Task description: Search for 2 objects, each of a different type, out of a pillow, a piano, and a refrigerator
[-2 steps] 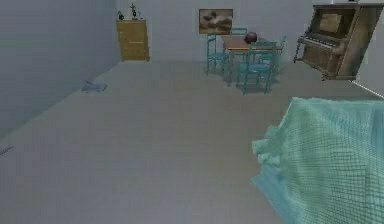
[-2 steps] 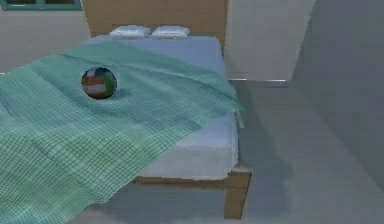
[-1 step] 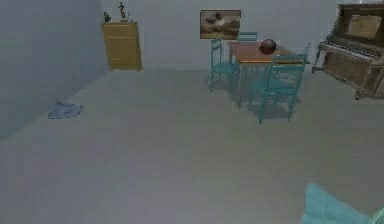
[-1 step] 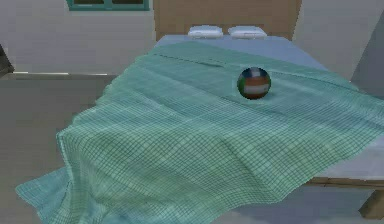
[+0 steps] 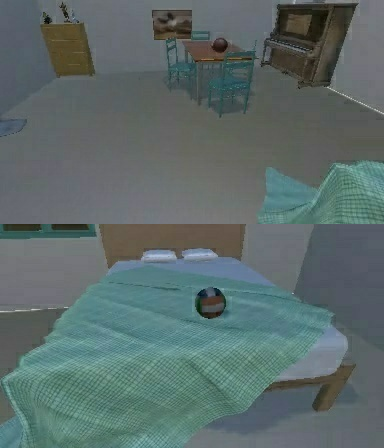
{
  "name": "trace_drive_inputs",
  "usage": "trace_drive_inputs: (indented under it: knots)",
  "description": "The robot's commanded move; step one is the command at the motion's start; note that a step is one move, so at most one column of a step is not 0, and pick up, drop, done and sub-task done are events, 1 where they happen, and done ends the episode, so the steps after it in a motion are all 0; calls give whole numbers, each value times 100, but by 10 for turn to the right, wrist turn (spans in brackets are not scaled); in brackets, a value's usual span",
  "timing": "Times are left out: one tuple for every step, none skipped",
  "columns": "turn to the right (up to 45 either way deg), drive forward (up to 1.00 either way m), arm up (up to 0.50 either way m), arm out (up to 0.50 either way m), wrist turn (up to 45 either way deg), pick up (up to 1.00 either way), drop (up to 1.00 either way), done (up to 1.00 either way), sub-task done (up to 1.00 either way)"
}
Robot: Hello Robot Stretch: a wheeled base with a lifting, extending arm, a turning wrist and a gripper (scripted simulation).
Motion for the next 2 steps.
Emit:
trace_drive_inputs:
  knots:
    - [0, 10, 0, 0, 0, 0, 0, 0, 0]
    - [-60, 0, 0, 0, 0, 0, 0, 0, 0]
